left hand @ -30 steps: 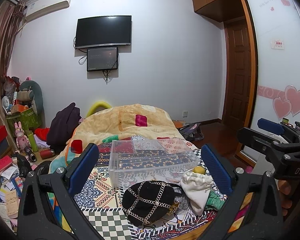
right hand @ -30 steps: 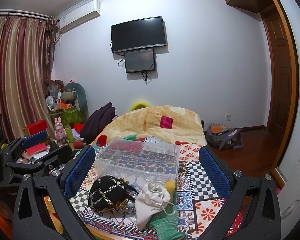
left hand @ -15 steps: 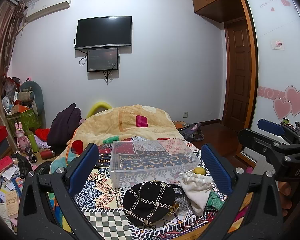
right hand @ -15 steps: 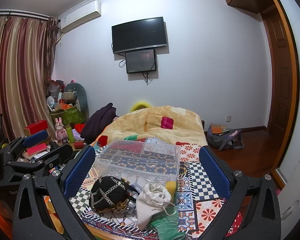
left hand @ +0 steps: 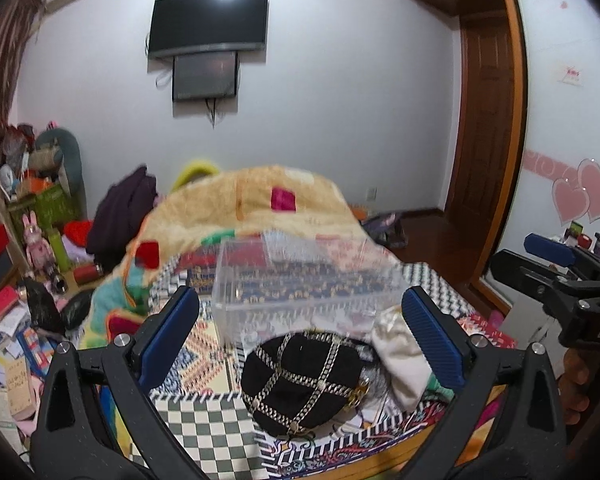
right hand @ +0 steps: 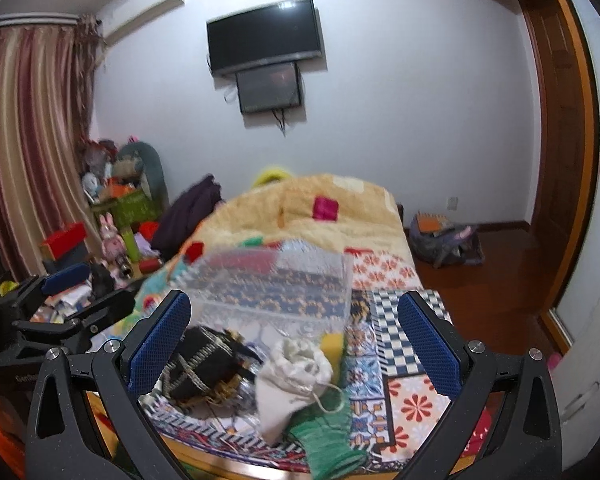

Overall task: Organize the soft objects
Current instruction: 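Grasp the white drawstring pouch with the right tool while the left tool grasps the black chain bag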

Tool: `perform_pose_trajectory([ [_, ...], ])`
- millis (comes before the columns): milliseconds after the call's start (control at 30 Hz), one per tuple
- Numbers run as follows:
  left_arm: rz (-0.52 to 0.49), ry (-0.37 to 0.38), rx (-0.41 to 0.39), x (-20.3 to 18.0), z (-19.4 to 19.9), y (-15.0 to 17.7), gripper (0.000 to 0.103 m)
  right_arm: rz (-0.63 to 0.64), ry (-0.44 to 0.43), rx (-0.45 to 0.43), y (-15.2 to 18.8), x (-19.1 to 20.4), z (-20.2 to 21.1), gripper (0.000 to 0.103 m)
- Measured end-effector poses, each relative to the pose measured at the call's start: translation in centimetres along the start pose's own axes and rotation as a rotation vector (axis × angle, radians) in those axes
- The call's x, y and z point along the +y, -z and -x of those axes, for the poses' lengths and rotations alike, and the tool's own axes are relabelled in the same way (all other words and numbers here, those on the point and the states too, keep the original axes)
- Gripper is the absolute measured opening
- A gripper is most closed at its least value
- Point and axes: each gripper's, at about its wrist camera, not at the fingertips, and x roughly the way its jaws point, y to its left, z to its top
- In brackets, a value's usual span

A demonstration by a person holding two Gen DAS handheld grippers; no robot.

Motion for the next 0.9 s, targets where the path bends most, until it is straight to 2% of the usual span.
perform_pose_trajectory([
  [33, 0.004, 0.003, 0.024, 0.3, -0.7, 0.3, 0.098, -0.004, 0.0, 0.023, 0.3, -0.2, -0.6, 0.102],
  [100, 0.013, 0.009, 0.078, 0.7, -2.1, 0.9, 0.086, -0.012, -0.003, 0.06, 0.8, -0.6, -1.5, 0.096],
  [300, 0.044, 0.035, 0.19, 1.2, -5.7, 3.0, 0.071, -0.043, -0.047, 0.214, 2.7, -1.7, -4.6, 0.071],
  [433, 0.063, 0.04, 0.255, 1.8, -7.8, 4.4, 0.064, -0.049, -0.068, 0.296, 4.0, -1.9, -6.1, 0.063],
  [500, 0.078, 0.028, 0.284, 2.2, -8.5, 5.0, 0.057, -0.055, -0.079, 0.337, 4.4, -2.1, -6.9, 0.055],
  [567, 0.091, 0.024, 0.305, 2.5, -9.2, 5.5, 0.053, -0.064, -0.088, 0.375, 5.0, -2.1, -7.6, 0.051],
  [733, 0.127, 0.073, 0.341, 3.0, -10.3, 6.5, 0.034, -0.074, -0.105, 0.424, 5.5, -1.9, -8.6, 0.037],
  [800, 0.125, 0.096, 0.346, 2.8, -10.4, 6.6, 0.021, -0.076, -0.112, 0.427, 5.5, -1.9, -8.6, 0.028],
  [867, 0.117, 0.109, 0.343, 2.4, -10.3, 6.6, 0.018, -0.076, -0.117, 0.423, 5.4, -1.9, -8.5, 0.023],
  [900, 0.113, 0.11, 0.339, 2.4, -10.3, 6.6, 0.012, -0.077, -0.12, 0.418, 5.3, -1.9, -8.3, 0.021],
])
